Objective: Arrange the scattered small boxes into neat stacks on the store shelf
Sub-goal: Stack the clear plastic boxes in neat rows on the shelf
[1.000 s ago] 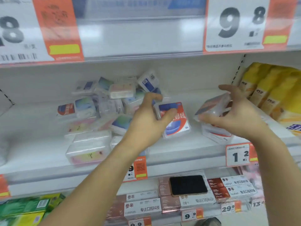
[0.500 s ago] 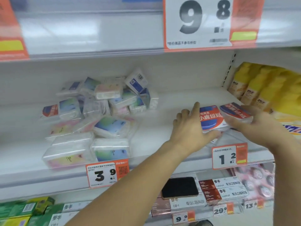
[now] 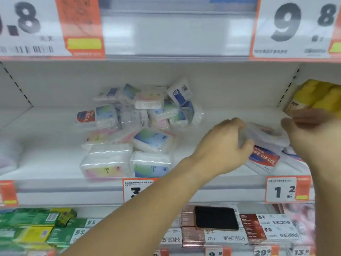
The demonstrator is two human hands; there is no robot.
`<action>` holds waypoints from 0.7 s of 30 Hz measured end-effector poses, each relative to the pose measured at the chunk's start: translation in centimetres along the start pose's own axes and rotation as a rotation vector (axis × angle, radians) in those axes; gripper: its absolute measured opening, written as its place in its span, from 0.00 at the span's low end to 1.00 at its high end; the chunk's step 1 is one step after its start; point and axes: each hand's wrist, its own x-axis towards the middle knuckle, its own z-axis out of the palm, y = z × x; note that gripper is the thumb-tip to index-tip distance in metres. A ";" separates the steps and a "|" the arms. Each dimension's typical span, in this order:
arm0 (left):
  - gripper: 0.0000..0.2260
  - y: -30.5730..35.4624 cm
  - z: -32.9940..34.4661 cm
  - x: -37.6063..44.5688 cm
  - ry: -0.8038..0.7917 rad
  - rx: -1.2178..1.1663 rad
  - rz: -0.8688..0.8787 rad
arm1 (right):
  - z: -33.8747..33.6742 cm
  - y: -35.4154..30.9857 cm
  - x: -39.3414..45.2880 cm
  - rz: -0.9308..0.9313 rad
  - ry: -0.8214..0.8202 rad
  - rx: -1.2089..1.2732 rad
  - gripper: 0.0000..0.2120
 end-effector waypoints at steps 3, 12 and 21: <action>0.08 -2.1 -5.7 -1.8 0.166 0.072 -0.005 | 2.7 -3.9 -2.1 -0.156 -0.113 0.092 0.08; 0.10 -15.8 -19.7 -6.6 0.244 0.241 -0.412 | 12.2 -12.0 -8.2 -0.380 -0.684 0.072 0.14; 0.18 -25.3 -22.7 -7.7 -0.034 0.125 -0.632 | 17.9 -18.5 -12.6 -0.585 -1.023 -0.233 0.26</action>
